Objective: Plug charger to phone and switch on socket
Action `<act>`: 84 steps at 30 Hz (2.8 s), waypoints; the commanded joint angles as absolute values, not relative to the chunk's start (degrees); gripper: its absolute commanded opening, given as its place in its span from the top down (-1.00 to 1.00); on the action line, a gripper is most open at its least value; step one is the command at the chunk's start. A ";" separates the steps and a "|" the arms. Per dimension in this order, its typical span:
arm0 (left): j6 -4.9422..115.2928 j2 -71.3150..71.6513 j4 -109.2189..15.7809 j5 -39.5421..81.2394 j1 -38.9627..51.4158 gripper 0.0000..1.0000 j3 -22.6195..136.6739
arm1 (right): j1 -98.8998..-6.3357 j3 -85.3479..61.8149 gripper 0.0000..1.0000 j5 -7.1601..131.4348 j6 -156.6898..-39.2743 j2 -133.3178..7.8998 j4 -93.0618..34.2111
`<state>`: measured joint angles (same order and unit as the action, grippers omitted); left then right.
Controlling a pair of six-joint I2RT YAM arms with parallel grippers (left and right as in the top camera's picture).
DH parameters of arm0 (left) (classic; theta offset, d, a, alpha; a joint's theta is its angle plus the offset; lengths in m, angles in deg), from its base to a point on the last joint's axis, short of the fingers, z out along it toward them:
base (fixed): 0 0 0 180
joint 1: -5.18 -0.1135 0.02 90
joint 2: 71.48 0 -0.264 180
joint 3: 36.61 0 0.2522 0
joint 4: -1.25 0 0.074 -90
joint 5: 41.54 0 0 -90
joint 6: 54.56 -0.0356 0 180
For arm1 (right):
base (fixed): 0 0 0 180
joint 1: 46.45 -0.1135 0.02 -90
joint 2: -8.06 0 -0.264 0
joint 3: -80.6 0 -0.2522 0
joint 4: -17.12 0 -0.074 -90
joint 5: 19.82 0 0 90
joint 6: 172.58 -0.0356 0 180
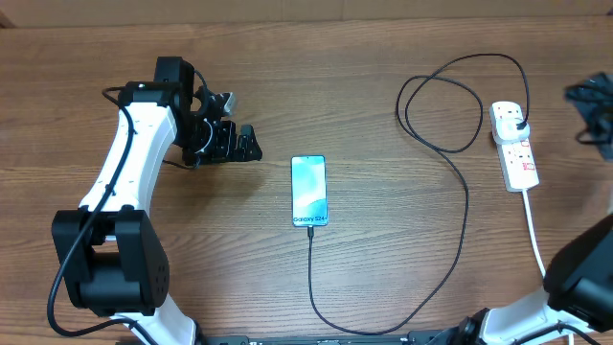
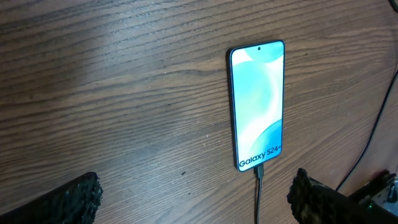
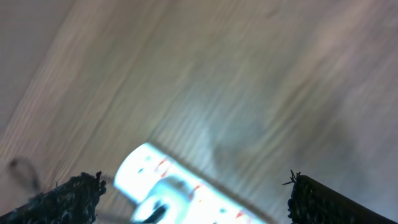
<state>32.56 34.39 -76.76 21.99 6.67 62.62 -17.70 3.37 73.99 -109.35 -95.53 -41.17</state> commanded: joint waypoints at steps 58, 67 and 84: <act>33.29 33.07 -76.72 22.09 6.70 -0.99 62.75 | -28.39 3.61 -1.00 74.13 -109.50 -91.90 -40.85; 33.29 33.20 -76.72 22.09 6.70 -0.99 62.75 | -28.39 3.61 -1.00 74.13 -109.50 -91.92 -40.85; 33.29 25.58 -76.72 22.12 15.02 -0.99 62.75 | -28.39 3.61 -1.00 74.15 -109.48 -91.90 -40.85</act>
<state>32.56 28.48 -76.76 22.18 12.77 62.62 -28.54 3.37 73.58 -109.35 -93.69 -41.17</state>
